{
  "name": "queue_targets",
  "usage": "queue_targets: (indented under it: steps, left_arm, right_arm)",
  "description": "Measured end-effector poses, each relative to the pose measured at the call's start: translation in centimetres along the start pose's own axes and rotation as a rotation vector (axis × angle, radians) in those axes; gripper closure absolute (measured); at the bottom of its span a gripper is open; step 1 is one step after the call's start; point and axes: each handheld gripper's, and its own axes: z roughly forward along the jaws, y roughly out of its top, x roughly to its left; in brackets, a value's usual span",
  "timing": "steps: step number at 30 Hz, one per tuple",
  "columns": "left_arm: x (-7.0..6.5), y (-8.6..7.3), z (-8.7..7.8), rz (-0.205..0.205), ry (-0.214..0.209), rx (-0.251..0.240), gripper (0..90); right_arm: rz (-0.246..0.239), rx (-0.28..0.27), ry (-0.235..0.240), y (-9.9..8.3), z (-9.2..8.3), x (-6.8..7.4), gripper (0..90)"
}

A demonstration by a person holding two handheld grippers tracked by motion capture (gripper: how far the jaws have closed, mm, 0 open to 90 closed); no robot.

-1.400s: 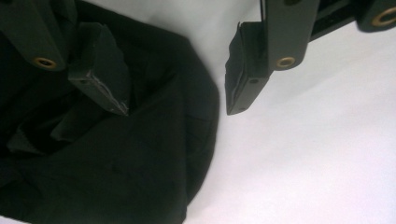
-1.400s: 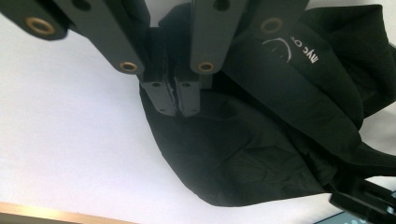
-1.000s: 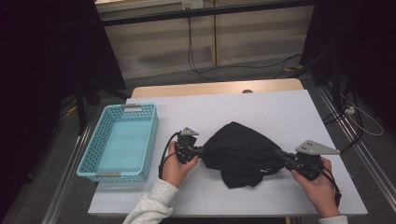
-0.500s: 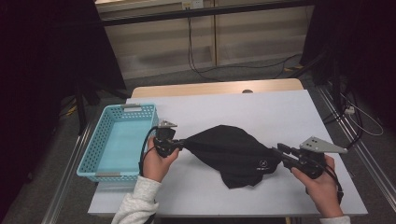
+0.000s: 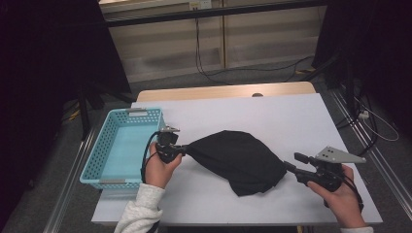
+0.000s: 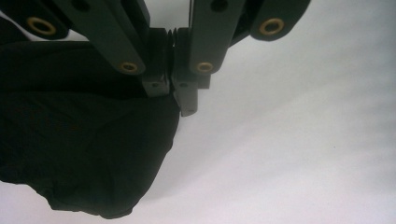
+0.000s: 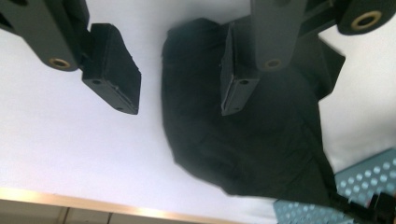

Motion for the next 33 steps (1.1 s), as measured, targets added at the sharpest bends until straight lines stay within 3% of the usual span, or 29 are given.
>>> queue_targets:
  steps: [5, 17, 20, 29, 33]
  left_arm:
    - [-0.3, -0.1, 0.1, 0.006, -0.003, 0.005, 87.7]
    - [-0.5, -0.5, 0.5, 0.017, 0.0, 0.028, 87.7]
    - [-0.5, -0.5, 0.5, 0.013, -0.005, 0.024, 87.7]
    - [-0.5, -0.4, 0.3, 0.012, -0.006, 0.022, 87.7]
    - [-0.6, -0.5, 0.5, 0.013, -0.01, 0.028, 87.7]
  right_arm:
    - [-0.01, 0.022, 0.028, -0.7, 1.1, 0.8, 43.2]
    - [-0.032, 0.059, 0.033, -1.1, 1.7, 1.7, 37.9]
    - [-0.04, 0.063, 0.028, -1.0, 1.9, 1.9, 38.1]
    - [-0.084, 0.082, 0.074, -0.8, 2.3, 3.1, 44.1]
    - [-0.108, 0.117, 0.097, -1.2, 3.4, 3.6, 43.6]
